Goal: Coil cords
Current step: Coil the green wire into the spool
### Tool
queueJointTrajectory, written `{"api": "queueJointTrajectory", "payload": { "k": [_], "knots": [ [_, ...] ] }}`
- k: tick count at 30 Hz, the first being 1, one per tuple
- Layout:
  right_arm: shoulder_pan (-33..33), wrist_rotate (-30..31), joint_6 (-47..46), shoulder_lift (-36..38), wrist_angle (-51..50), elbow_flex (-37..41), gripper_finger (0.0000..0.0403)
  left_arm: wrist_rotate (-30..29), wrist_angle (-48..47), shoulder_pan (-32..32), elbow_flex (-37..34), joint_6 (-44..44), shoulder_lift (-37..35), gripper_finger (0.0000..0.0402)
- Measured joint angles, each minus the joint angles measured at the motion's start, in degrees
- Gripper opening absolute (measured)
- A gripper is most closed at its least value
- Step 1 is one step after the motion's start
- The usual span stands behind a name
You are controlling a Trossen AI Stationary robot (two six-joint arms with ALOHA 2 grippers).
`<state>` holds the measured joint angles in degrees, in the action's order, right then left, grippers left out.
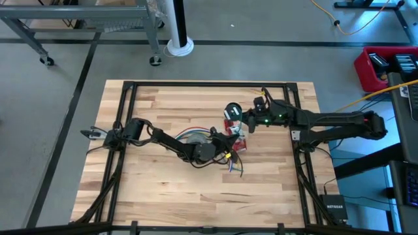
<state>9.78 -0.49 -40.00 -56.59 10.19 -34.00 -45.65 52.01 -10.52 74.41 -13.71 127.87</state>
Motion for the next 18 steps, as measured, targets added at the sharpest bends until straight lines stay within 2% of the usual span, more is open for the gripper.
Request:
{"api": "queueJointTrajectory", "payload": {
  "k": [13, 18],
  "knots": [
    [0.0, 0.0, 0.0, 11.8, -17.4, 0.0, 0.0003, 0.0, -2.5, 0.2, 0.0, -2.9, -0.1, 0.0],
    [0.0, 0.0, -0.2, 15.3, -21.6, 0.0, 0.0003, 0.0, -8.1, 0.4, -1.4, -4.0, -3.1, 0.0]
  ]
}}
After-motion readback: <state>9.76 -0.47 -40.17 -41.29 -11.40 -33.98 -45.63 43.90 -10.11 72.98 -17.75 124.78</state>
